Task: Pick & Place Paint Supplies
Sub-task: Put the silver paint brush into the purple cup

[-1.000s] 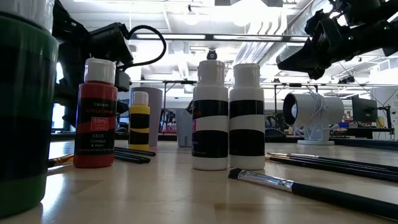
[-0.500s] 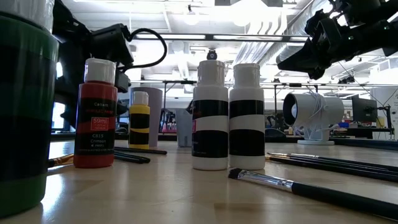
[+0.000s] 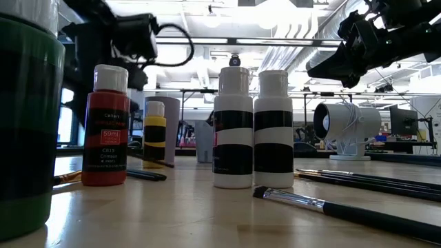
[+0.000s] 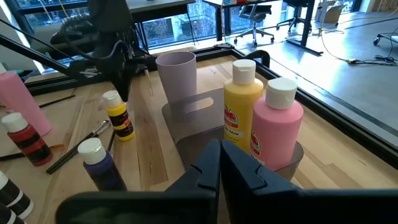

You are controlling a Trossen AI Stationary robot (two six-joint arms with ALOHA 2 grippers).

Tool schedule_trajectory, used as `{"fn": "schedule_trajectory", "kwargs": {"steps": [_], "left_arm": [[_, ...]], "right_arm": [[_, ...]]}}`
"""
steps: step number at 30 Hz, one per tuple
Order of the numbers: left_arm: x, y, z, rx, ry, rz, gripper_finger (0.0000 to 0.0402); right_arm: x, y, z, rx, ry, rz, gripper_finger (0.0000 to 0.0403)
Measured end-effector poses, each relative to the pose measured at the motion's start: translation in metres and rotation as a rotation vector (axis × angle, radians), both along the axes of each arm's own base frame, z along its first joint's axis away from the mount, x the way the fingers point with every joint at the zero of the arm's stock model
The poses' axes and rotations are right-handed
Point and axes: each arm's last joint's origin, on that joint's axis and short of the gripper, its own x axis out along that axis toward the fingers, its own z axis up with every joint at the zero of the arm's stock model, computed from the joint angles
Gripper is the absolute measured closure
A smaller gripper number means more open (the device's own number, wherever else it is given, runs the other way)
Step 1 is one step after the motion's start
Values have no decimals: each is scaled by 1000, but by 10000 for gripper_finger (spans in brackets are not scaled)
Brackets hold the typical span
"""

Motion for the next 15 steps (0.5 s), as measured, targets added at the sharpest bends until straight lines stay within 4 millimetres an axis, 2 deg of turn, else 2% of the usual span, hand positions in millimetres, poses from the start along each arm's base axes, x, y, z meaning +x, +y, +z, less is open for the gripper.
{"fn": "schedule_trajectory", "kwargs": {"steps": [15], "left_arm": [[15,0,68,-25,3,-11,401]], "right_arm": [[0,0,0,1,0,0,398]]}}
